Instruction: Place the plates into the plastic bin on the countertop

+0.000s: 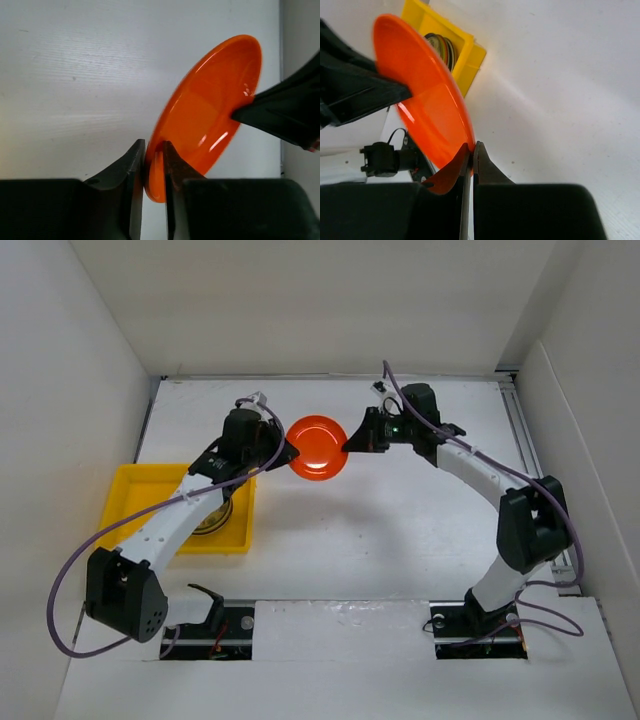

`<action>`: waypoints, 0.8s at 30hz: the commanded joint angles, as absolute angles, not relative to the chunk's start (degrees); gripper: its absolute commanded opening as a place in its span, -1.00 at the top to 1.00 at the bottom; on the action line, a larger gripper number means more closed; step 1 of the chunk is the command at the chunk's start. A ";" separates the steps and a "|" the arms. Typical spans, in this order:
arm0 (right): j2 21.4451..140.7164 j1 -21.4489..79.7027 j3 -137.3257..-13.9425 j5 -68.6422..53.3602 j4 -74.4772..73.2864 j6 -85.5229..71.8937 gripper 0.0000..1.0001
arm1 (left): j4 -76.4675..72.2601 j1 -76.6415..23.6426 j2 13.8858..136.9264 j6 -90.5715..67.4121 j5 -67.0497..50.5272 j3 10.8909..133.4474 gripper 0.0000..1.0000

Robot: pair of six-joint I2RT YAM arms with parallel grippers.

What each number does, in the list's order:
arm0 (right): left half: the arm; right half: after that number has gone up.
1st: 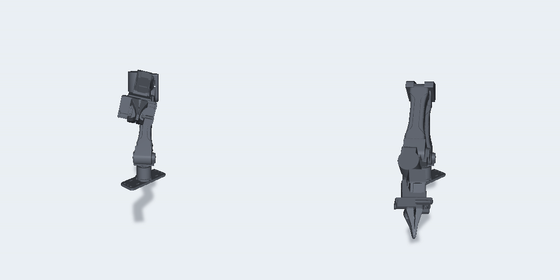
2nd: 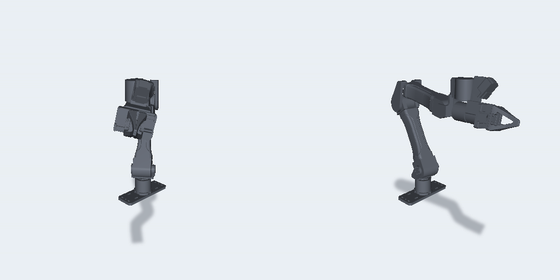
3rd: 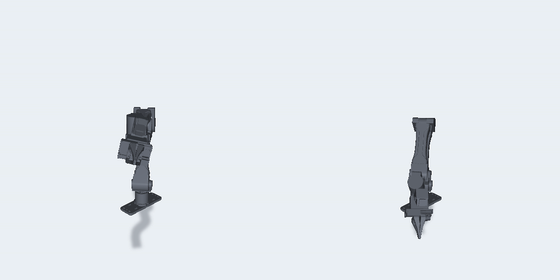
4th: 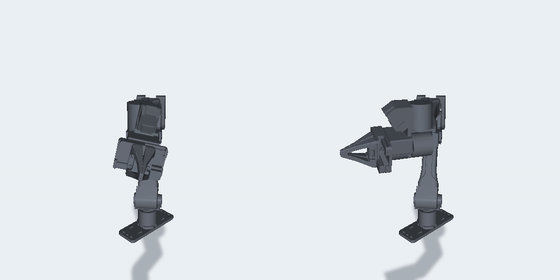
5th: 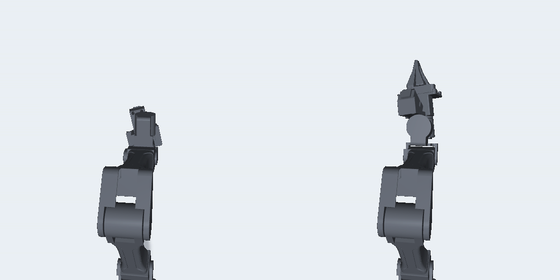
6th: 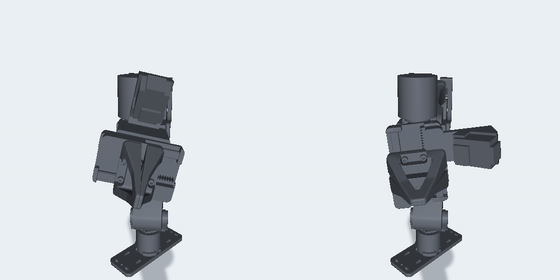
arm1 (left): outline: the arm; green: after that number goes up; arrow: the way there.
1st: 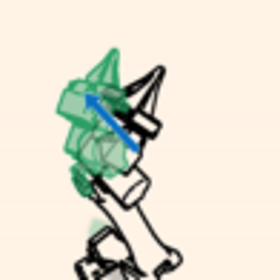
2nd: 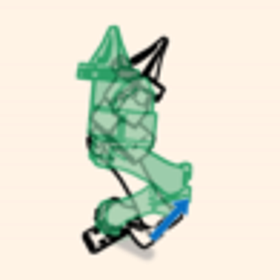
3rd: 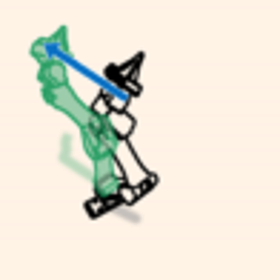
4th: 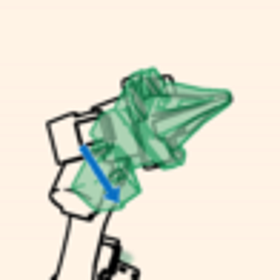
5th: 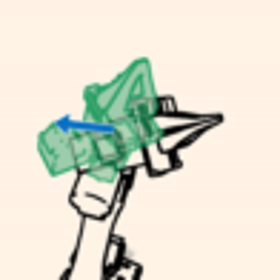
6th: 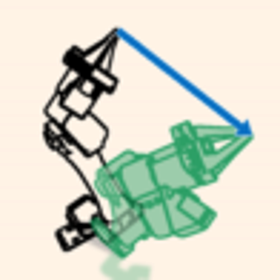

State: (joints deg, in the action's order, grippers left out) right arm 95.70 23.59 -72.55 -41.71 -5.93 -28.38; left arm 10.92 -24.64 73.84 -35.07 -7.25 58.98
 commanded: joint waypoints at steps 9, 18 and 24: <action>93.52 22.06 -66.37 -35.09 -2.37 -27.07 -0.86 | 22.40 -17.42 66.55 -44.18 13.34 59.70 1.00; 92.99 23.81 -58.02 -33.93 -0.88 -23.47 -0.88 | 30.14 2.62 45.36 -52.02 18.63 45.27 1.00; 92.47 24.35 -56.95 -35.07 -0.88 -22.85 -0.88 | 32.44 2.64 41.49 -56.69 21.54 39.73 1.00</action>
State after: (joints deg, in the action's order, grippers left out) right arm 95.09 23.75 -57.12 -34.70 -4.25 -24.73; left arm 31.44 2.61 42.09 -52.97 19.99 41.41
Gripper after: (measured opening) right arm 0.940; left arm 0.040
